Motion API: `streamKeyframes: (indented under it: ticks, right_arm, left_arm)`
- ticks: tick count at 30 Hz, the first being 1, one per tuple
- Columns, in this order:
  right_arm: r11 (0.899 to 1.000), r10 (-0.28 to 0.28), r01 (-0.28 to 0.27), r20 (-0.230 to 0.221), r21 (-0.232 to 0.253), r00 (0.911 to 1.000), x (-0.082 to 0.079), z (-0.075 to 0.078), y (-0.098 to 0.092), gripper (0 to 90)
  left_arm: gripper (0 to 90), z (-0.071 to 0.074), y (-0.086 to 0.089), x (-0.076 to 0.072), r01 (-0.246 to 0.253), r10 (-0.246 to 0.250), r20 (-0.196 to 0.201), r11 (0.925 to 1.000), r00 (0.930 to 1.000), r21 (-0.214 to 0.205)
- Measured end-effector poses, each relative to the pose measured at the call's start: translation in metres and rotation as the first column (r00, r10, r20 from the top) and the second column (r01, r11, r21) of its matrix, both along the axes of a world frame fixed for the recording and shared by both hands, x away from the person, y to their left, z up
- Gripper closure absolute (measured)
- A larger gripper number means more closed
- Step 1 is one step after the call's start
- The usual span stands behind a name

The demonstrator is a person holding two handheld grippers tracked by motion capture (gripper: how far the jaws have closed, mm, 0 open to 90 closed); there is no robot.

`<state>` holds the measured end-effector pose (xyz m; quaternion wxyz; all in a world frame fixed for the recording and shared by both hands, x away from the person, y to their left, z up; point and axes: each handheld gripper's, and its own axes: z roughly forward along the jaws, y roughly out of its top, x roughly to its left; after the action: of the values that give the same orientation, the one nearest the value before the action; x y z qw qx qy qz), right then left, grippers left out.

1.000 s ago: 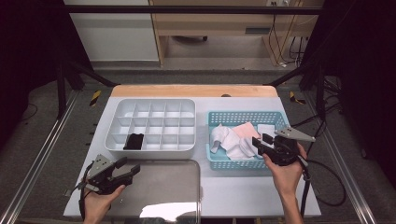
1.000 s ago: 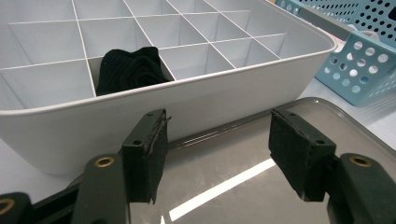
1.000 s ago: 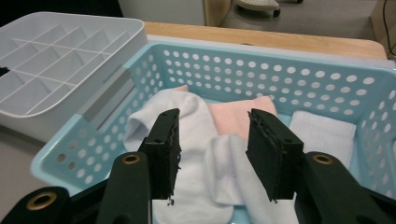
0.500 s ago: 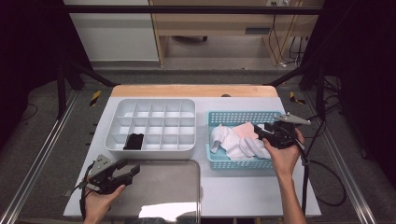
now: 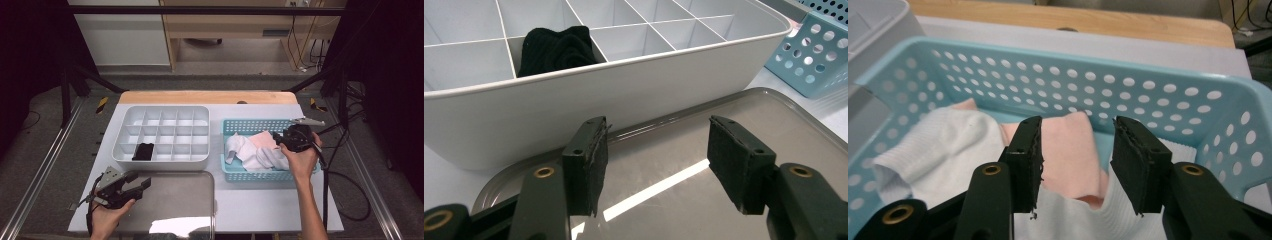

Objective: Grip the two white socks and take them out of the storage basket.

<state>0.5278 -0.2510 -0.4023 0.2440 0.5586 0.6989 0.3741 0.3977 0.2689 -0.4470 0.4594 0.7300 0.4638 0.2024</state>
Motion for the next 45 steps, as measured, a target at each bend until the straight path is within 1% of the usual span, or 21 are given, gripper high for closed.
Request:
streamKeyframes:
  ticks: [1, 4, 6, 10, 12, 13, 14, 15, 17, 22, 26, 27, 28, 29, 32, 33, 34, 35, 39, 41, 45]
  right_arm:
    - [1.000, -0.010, 0.010, -0.046, 0.008, 0.9989, 0.005, -0.002, -0.001, 55.2]
    - [1.000, -0.011, 0.011, -0.048, 0.000, 0.9988, 0.008, -0.002, -0.002, 55.7]
    - [1.000, -0.012, 0.011, -0.045, -0.015, 0.9989, 0.013, -0.004, -0.004, 55.7]
    - [1.000, -0.018, 0.018, -0.051, -0.004, 0.9985, 0.017, -0.008, -0.006, 55.8]
    - [1.000, -0.020, 0.021, -0.058, 0.001, 0.9981, 0.020, -0.010, -0.007, 56.1]
    - [1.000, -0.029, 0.028, -0.069, -0.006, 0.9972, 0.023, -0.012, -0.008, 56.3]
    - [1.000, -0.029, 0.028, -0.069, -0.006, 0.9972, 0.023, -0.012, -0.008, 56.3]
    - [0.999, -0.036, 0.036, -0.084, -0.006, 0.9958, 0.025, -0.014, -0.009, 56.7]
    - [0.999, -0.036, 0.035, -0.085, -0.005, 0.9958, 0.026, -0.015, -0.010, 57.0]
    - [0.999, -0.048, 0.047, -0.109, -0.007, 0.9929, 0.029, -0.018, -0.011, 58.3]
    - [0.998, -0.054, 0.053, -0.113, -0.017, 0.9921, 0.032, -0.021, -0.013, 58.7]
    - [0.998, -0.057, 0.055, -0.123, -0.022, 0.9907, 0.033, -0.023, -0.013, 58.6]
    - [0.998, -0.059, 0.054, -0.131, -0.039, 0.9896, 0.034, -0.026, -0.013, 58.5]
    - [0.997, -0.063, 0.055, -0.153, -0.055, 0.9862, 0.036, -0.031, -0.013, 58.4]
    - [0.996, -0.064, 0.051, -0.177, -0.076, 0.9822, 0.039, -0.036, -0.012, 59.1]
    - [0.996, -0.064, 0.051, -0.177, -0.076, 0.9822, 0.039, -0.036, -0.012, 59.1]
    - [0.995, -0.069, 0.054, -0.201, -0.079, 0.9772, 0.039, -0.038, -0.011, 60.5]
    - [0.995, -0.069, 0.054, -0.201, -0.079, 0.9772, 0.039, -0.038, -0.011, 60.5]
    - [0.997, -0.058, 0.042, -0.238, -0.071, 0.9695, 0.042, -0.042, -0.012, 62.5]
    - [0.997, -0.048, 0.033, -0.255, -0.064, 0.9658, 0.043, -0.043, -0.012, 65.3]
    - [0.997, -0.054, 0.038, -0.279, -0.062, 0.9588, 0.045, -0.045, -0.012, 73.3]
  left_arm:
    - [40.6, 0.000, 0.000, 0.000, 0.000, 0.000, -0.001, 1.0000, 1.0000, 0.004]
    - [40.5, -0.001, -0.001, 0.001, 0.001, -0.001, -0.002, 1.0000, 1.0000, 0.005]
    - [40.5, -0.001, -0.001, 0.002, 0.002, -0.002, -0.007, 1.0000, 1.0000, 0.007]
    - [40.6, -0.002, -0.001, 0.002, 0.003, -0.003, -0.011, 1.0000, 0.9999, 0.006]
    - [40.5, -0.002, -0.001, 0.002, 0.003, -0.002, -0.011, 1.0000, 0.9999, 0.007]
    - [40.5, -0.003, -0.001, 0.002, 0.003, -0.003, -0.011, 1.0000, 0.9999, 0.008]
    - [40.5, -0.003, -0.002, 0.002, 0.002, -0.002, -0.012, 1.0000, 0.9999, 0.009]
    - [40.6, -0.003, -0.002, 0.003, 0.002, -0.002, -0.013, 0.9999, 0.9999, 0.011]
    - [40.6, -0.004, -0.002, 0.003, 0.003, -0.002, -0.016, 0.9999, 0.9999, 0.014]
    - [40.6, -0.004, -0.003, 0.003, 0.007, -0.007, -0.018, 0.9998, 0.9998, 0.020]
    - [40.6, -0.005, -0.004, 0.004, 0.007, -0.006, -0.019, 0.9997, 0.9998, 0.022]
    - [40.6, -0.005, -0.004, 0.004, 0.007, -0.006, -0.019, 0.9997, 0.9998, 0.023]
    - [40.6, -0.005, -0.004, 0.004, 0.007, -0.006, -0.020, 0.9997, 0.9998, 0.024]
    - [40.6, -0.005, -0.004, 0.004, 0.007, -0.007, -0.021, 0.9996, 0.9998, 0.025]
    - [40.7, -0.006, -0.004, 0.005, 0.009, -0.008, -0.023, 0.9995, 0.9997, 0.030]
    - [40.6, -0.006, -0.004, 0.005, 0.009, -0.008, -0.023, 0.9995, 0.9997, 0.030]
    - [40.7, -0.006, -0.004, 0.005, 0.010, -0.009, -0.025, 0.9995, 0.9996, 0.031]
    - [40.7, -0.006, -0.004, 0.005, 0.010, -0.009, -0.025, 0.9995, 0.9996, 0.031]
    - [40.7, -0.007, -0.006, 0.005, 0.016, -0.015, -0.030, 0.9993, 0.9995, 0.033]
    - [40.7, -0.007, -0.006, 0.005, 0.017, -0.016, -0.031, 0.9992, 0.9994, 0.036]
    - [40.8, -0.007, -0.006, 0.005, 0.016, -0.015, -0.032, 0.9993, 0.9994, 0.034]
